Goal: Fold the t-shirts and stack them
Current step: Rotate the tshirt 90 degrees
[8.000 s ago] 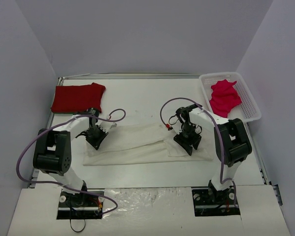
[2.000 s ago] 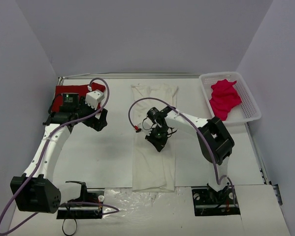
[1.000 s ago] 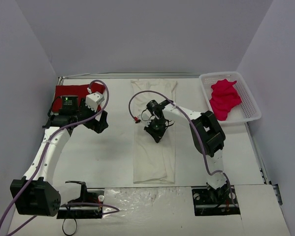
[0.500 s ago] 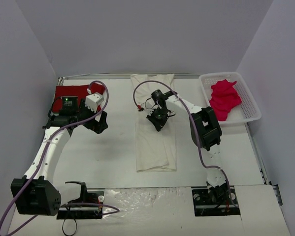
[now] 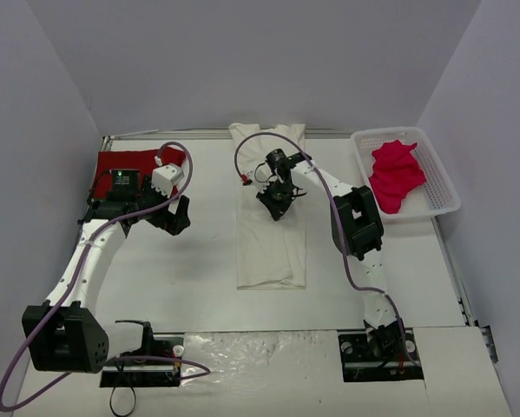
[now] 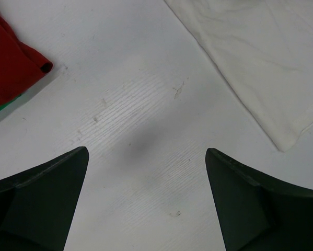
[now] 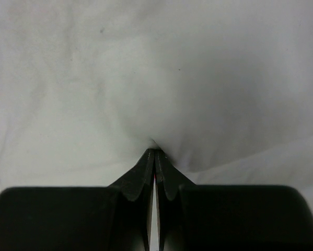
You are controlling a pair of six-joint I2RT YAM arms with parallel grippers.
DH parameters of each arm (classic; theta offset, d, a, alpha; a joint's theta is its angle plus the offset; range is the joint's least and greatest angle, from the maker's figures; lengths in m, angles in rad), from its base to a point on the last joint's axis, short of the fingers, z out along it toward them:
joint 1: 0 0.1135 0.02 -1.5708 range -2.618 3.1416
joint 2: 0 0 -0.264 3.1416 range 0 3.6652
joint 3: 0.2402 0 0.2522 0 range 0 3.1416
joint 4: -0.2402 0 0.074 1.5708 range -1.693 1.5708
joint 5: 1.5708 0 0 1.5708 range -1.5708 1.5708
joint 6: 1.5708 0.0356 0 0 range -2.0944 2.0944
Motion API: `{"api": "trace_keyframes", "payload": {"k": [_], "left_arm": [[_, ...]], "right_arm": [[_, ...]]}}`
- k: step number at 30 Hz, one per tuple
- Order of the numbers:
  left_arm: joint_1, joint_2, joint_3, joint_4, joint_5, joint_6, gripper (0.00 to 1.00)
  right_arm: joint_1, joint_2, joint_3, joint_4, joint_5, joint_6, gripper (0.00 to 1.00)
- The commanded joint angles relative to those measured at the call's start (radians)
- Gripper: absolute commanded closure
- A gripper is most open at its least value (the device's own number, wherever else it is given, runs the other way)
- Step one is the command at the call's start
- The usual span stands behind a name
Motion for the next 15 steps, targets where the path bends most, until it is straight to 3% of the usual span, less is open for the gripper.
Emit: {"api": "trace_keyframes", "payload": {"k": [1,5,10,12,15], "left_arm": [[0.007,-0.014,0.003,0.034,0.01,-0.003,0.06],[0.007,-0.016,0.017,0.007,0.016,0.009,0.06],[0.006,-0.06,0.077,-0.07,0.094,0.032,0.06],[0.006,-0.056,0.113,-0.094,0.122,0.052,0.06],[0.004,-0.027,0.193,-0.169,0.128,0.078,0.06]], "right_arm": [[-0.011,0.084,0.003,0.017,0.08,-0.031,1.0],[-0.007,0.049,0.009,-0.003,0.071,-0.029,1.0],[0.01,-0.13,-0.067,-0.003,0.09,-0.031,0.6],[0.01,-0.207,-0.083,-0.011,0.074,-0.019,0.53],[0.007,-0.291,-0.094,-0.037,0.097,-0.016,0.5]]}}
